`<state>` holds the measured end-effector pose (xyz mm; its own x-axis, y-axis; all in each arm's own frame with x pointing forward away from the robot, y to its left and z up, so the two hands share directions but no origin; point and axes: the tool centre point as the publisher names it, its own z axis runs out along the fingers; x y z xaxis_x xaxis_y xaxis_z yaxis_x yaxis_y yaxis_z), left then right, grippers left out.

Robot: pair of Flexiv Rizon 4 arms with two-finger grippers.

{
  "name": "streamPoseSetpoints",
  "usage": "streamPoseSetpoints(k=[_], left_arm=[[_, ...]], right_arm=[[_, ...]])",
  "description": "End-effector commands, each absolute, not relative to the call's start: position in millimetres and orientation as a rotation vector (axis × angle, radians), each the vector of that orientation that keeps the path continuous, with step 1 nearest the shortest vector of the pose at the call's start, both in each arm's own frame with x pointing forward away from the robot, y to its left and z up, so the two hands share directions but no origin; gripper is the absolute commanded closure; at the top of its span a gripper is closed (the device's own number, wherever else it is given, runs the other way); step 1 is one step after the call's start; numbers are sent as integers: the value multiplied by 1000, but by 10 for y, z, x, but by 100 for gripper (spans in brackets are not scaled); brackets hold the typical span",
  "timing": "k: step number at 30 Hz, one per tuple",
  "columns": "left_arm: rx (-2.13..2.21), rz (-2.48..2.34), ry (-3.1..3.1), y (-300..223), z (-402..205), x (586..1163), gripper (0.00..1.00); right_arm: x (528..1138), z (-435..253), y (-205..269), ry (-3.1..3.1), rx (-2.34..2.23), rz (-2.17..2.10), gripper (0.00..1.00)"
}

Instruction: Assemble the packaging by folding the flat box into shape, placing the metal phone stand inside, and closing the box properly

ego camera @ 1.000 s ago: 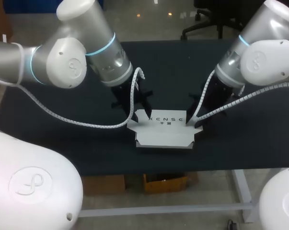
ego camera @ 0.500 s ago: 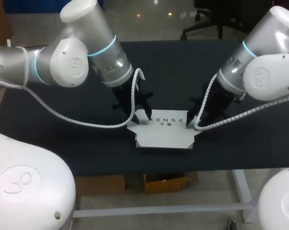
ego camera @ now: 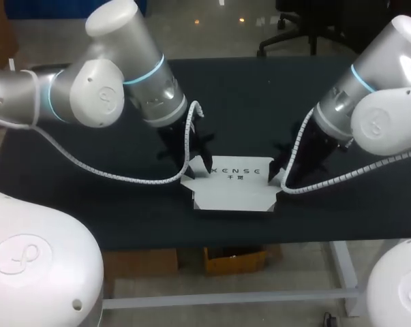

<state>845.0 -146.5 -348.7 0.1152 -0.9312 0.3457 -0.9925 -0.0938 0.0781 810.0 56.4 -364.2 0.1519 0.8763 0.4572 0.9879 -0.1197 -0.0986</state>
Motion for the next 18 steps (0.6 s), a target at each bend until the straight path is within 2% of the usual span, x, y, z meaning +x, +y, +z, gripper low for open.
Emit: streamPoseSetpoints(k=[1,18], left_arm=[[2131,277,-1907,-1468,-3392,8443,54],[2148,186,-1966,-1448,-3485,8425,49]], right_arm=[[8098,-3646,552,-1784,-2059,-393,60],[8110,-3673,563,-1780,-2054,-372,61]])
